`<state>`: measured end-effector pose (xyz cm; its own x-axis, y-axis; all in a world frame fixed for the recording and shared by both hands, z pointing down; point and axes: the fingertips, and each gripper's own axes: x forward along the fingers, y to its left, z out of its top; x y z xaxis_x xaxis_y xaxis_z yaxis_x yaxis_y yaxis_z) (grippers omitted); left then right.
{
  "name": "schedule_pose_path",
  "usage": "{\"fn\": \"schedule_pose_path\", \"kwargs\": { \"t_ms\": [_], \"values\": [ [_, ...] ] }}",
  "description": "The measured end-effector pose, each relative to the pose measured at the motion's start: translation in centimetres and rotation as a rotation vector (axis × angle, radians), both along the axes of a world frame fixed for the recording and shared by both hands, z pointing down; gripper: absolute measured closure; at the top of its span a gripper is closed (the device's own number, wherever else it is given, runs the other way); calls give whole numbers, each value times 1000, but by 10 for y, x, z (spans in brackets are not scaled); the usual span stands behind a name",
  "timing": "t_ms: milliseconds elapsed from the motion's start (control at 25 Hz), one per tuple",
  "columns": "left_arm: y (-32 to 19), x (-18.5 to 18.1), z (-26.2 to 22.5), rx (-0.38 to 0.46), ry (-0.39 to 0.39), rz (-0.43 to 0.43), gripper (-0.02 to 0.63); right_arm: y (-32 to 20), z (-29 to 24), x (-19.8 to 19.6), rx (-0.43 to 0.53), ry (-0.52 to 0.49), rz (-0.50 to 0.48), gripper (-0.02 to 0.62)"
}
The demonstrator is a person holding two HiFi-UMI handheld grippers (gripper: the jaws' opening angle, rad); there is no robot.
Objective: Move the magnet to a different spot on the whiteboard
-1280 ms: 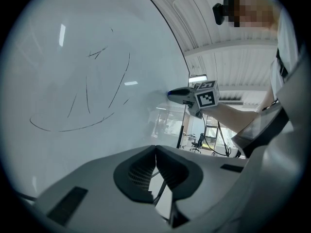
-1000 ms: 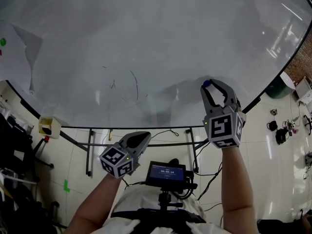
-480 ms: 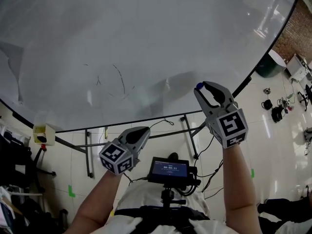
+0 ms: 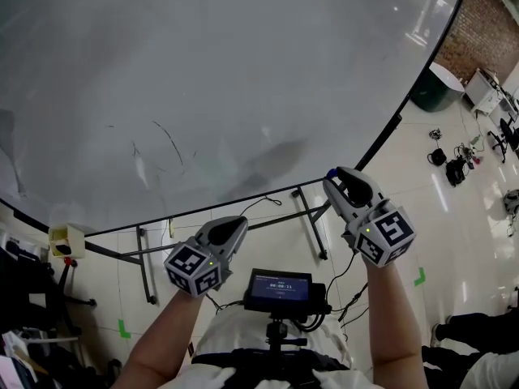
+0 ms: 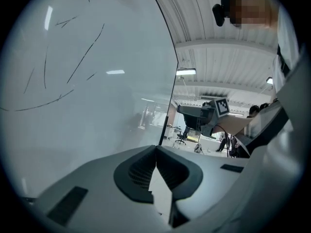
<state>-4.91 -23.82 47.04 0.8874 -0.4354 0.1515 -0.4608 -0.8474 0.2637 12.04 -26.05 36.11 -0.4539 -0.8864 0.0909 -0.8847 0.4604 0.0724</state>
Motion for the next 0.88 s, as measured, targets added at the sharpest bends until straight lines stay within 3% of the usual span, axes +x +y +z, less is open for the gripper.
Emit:
{"fn": "schedule_pose_path", "kwargs": {
  "t_ms": [240, 480, 880],
  "values": [
    [6, 25, -4, -13, 20, -3, 578, 18, 14, 32, -16, -125, -16, 439],
    [24, 71, -14, -23, 40, 2, 578, 47, 24, 73, -34, -183, -60, 440],
    [58, 118, -20, -23, 17, -95, 580, 99, 48, 132, -71, -254, -138, 439]
  ]
}}
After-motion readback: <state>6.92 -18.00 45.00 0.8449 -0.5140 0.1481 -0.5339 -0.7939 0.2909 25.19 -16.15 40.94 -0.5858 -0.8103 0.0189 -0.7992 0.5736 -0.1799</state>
